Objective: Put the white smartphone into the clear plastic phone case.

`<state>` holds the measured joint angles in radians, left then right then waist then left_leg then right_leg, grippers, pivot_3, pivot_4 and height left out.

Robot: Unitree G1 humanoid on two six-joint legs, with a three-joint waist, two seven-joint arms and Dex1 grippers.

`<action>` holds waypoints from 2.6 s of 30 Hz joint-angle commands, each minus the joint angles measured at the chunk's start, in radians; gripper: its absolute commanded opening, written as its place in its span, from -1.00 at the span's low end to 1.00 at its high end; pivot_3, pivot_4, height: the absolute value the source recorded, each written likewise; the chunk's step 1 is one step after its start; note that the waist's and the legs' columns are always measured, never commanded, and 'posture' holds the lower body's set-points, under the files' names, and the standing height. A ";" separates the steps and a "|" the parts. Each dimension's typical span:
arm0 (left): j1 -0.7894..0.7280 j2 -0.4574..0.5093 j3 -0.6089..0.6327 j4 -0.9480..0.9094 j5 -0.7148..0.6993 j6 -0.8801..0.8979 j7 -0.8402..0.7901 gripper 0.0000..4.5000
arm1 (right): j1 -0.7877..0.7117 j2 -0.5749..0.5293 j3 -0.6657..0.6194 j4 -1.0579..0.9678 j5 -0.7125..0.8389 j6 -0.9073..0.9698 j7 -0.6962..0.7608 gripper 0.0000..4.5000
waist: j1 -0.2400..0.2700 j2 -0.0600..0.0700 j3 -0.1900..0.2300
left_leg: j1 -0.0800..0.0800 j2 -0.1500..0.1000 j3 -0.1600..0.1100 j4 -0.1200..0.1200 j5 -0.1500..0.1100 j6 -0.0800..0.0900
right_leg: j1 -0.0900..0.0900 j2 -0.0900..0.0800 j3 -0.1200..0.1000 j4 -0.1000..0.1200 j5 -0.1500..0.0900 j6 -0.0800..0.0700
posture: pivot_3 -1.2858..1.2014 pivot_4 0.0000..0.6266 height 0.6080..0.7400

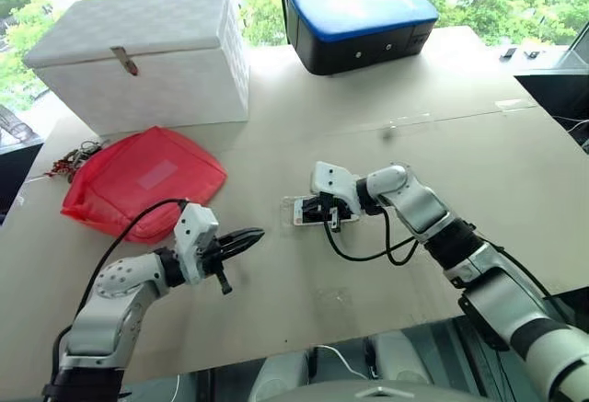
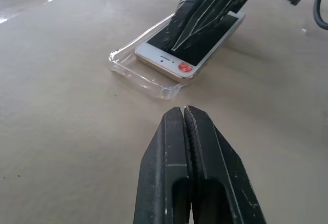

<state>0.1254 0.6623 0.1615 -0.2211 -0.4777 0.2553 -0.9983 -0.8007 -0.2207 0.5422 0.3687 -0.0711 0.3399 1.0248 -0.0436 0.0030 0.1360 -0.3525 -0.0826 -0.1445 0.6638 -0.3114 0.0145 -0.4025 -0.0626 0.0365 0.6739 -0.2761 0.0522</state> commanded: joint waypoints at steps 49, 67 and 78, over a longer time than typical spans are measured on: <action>0.041 -0.010 0.027 -0.082 -0.011 0.013 0.039 -0.98 | 0.053 -0.081 -0.157 -0.417 0.310 0.343 0.023 -1.00 | 0.003 -0.001 0.002 | -0.015 0.000 -0.003 -0.004 0.000 0.000 | -0.012 0.000 0.000 -0.008 0.000 0.000 | 0.03 -0.52 1.00; -0.020 -0.037 -0.019 -0.057 0.027 0.013 0.081 -0.98 | 0.092 -0.050 -0.087 -0.195 0.142 0.148 -0.055 -1.00 | 0.005 -0.002 0.001 | -0.009 0.000 -0.002 -0.002 0.000 0.000 | -0.009 0.000 0.001 -0.002 0.000 0.000 | 0.03 -0.52 1.00; -0.168 -0.068 -0.093 0.062 0.106 0.079 0.179 -0.98 | 0.311 -0.230 -0.421 -0.662 0.227 0.434 -0.277 -1.00 | 0.022 -0.002 0.002 | -0.015 -0.001 -0.004 0.002 0.000 0.000 | -0.011 -0.001 -0.001 -0.001 0.000 0.000 | 0.03 -0.52 1.00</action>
<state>-0.0283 0.5978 0.0756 -0.1635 -0.3852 0.3299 -0.8297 -0.5054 -0.4375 0.1586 -0.2234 0.1657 0.7395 0.7986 -0.0215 0.0006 0.1380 -0.3681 -0.0835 -0.1484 0.6659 -0.3113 0.0143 -0.4138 -0.0633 0.0351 0.6724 -0.2758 0.0524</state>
